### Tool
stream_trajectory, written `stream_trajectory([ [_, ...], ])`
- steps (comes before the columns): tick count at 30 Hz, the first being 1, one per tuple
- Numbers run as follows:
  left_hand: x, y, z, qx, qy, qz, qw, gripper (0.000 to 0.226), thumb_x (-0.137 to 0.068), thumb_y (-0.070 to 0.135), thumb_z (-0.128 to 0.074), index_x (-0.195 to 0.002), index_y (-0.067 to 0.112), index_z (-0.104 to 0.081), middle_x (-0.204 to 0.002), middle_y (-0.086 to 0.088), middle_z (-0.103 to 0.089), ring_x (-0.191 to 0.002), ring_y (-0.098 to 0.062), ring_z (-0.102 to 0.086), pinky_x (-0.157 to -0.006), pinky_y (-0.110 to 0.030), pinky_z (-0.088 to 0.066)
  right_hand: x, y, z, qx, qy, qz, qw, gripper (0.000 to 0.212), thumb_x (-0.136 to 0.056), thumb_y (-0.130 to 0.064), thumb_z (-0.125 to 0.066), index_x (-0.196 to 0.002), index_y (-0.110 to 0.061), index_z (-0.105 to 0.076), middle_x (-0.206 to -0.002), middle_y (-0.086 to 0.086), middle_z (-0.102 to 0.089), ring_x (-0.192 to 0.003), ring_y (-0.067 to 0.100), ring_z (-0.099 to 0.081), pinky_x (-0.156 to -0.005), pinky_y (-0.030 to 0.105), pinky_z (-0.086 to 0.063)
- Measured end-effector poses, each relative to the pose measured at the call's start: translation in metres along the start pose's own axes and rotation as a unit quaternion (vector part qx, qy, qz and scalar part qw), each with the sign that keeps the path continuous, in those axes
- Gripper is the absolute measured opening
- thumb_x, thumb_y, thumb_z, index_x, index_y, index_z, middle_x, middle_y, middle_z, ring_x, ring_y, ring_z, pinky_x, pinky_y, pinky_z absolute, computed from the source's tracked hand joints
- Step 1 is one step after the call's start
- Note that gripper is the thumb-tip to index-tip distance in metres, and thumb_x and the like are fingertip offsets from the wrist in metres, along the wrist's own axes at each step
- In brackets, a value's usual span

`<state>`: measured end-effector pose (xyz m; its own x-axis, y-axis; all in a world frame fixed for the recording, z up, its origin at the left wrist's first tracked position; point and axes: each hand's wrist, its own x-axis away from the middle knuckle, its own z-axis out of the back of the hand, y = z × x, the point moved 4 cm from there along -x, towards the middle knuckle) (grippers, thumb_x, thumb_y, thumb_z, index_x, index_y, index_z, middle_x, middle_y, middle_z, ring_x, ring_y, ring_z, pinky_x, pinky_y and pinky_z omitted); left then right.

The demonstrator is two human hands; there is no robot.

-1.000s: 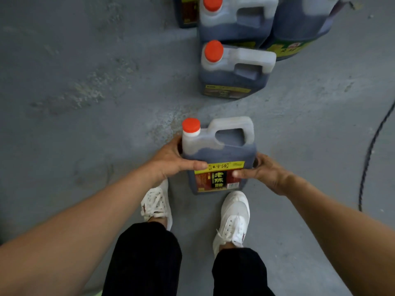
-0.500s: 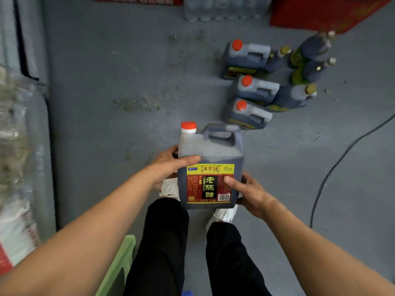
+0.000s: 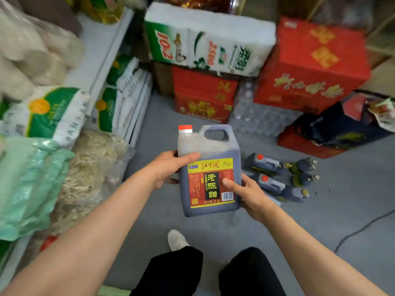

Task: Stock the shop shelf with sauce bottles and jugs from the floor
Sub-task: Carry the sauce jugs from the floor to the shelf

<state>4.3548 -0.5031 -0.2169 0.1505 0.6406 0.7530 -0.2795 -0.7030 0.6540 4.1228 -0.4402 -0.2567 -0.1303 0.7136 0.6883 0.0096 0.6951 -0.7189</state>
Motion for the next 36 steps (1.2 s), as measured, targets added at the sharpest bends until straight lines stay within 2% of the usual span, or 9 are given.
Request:
stream_trajectory([
  [6, 0.083, 0.098, 0.116, 0.01, 0.115, -0.102, 0.988, 0.038, -0.076, 0.041, -0.082, -0.106, 0.022, -0.067, -0.096, 0.004, -0.076, -0.09, -0.014, -0.07, -0.075, -0.031, -0.053, 0.007, -0.147, -0.105, 0.052, -0.056, 0.118, 0.99, 0.045, -0.075, -0.043, -0.077, -0.115, -0.026, -0.067, -0.105, 0.0, -0.077, -0.096, 0.023, -0.074, -0.072, 0.036, -0.057],
  [9, 0.119, 0.133, 0.167, 0.048, 0.18, -0.147, 0.971, 0.041, -0.073, 0.041, -0.084, -0.105, 0.02, -0.069, -0.095, 0.003, -0.077, -0.092, -0.017, -0.072, -0.081, -0.033, -0.054, 0.004, -0.208, -0.147, 0.073, -0.093, 0.165, 0.979, 0.055, -0.072, -0.044, -0.083, -0.119, -0.025, -0.066, -0.108, 0.002, -0.076, -0.099, 0.027, -0.074, -0.082, 0.046, -0.06],
  [13, 0.153, 0.17, 0.223, 0.1, 0.245, -0.197, 0.944, 0.037, -0.075, 0.035, -0.083, -0.105, 0.019, -0.069, -0.092, 0.001, -0.077, -0.085, -0.017, -0.072, -0.073, -0.029, -0.054, -0.006, -0.279, -0.196, 0.088, -0.152, 0.214, 0.961, 0.066, -0.065, -0.047, -0.09, -0.121, -0.023, -0.066, -0.114, 0.007, -0.075, -0.104, 0.031, -0.072, -0.093, 0.056, -0.055],
  [19, 0.176, 0.228, 0.301, 0.157, 0.343, -0.265, 0.887, 0.032, -0.074, 0.03, -0.085, -0.101, 0.019, -0.071, -0.087, 0.002, -0.078, -0.078, -0.014, -0.074, -0.066, -0.024, -0.056, -0.047, -0.401, -0.268, 0.101, -0.23, 0.286, 0.925, 0.054, -0.069, -0.029, -0.084, -0.118, -0.012, -0.066, -0.11, 0.012, -0.075, -0.098, 0.033, -0.073, -0.088, 0.048, -0.058],
  [26, 0.176, 0.332, 0.396, 0.126, 0.471, -0.313, 0.815, 0.062, -0.056, 0.052, -0.089, -0.11, 0.029, -0.067, -0.092, 0.015, -0.076, -0.088, -0.007, -0.073, -0.083, -0.034, -0.056, -0.116, -0.563, -0.344, 0.108, -0.336, 0.344, 0.87, 0.055, -0.067, -0.026, -0.087, -0.115, -0.009, -0.066, -0.106, 0.015, -0.076, -0.093, 0.033, -0.074, -0.072, 0.037, -0.061],
  [28, 0.172, 0.361, 0.42, 0.13, 0.495, -0.322, 0.797, 0.06, -0.061, 0.044, -0.091, -0.113, 0.028, -0.066, -0.094, 0.014, -0.076, -0.088, -0.005, -0.073, -0.085, -0.033, -0.056, -0.138, -0.603, -0.367, 0.126, -0.362, 0.353, 0.853, 0.063, -0.06, -0.033, -0.094, -0.113, -0.012, -0.069, -0.109, 0.014, -0.075, -0.095, 0.031, -0.074, -0.076, 0.038, -0.061],
  [32, 0.156, 0.394, 0.463, 0.152, 0.532, -0.325, 0.767, 0.059, -0.064, 0.031, -0.092, -0.117, 0.025, -0.065, -0.096, 0.012, -0.077, -0.089, -0.007, -0.073, -0.08, -0.028, -0.055, -0.184, -0.656, -0.411, 0.161, -0.398, 0.361, 0.828, 0.051, -0.068, -0.014, -0.088, -0.114, -0.009, -0.067, -0.104, 0.009, -0.077, -0.092, 0.025, -0.074, -0.072, 0.03, -0.059],
  [34, 0.149, 0.397, 0.477, 0.156, 0.555, -0.316, 0.754, 0.053, -0.068, 0.023, -0.089, -0.115, 0.026, -0.065, -0.094, 0.017, -0.076, -0.088, -0.002, -0.072, -0.076, -0.022, -0.053, -0.206, -0.67, -0.435, 0.193, -0.412, 0.367, 0.811, 0.055, -0.066, -0.015, -0.09, -0.116, -0.009, -0.066, -0.107, 0.008, -0.076, -0.098, 0.027, -0.073, -0.079, 0.037, -0.06],
  [36, 0.142, 0.394, 0.49, 0.164, 0.573, -0.307, 0.742, 0.053, -0.068, 0.02, -0.09, -0.113, 0.027, -0.064, -0.096, 0.017, -0.076, -0.09, -0.002, -0.072, -0.083, -0.028, -0.056, -0.227, -0.677, -0.457, 0.222, -0.432, 0.369, 0.793, 0.057, -0.066, -0.016, -0.09, -0.117, -0.01, -0.066, -0.109, 0.007, -0.076, -0.102, 0.029, -0.072, -0.087, 0.042, -0.059],
])
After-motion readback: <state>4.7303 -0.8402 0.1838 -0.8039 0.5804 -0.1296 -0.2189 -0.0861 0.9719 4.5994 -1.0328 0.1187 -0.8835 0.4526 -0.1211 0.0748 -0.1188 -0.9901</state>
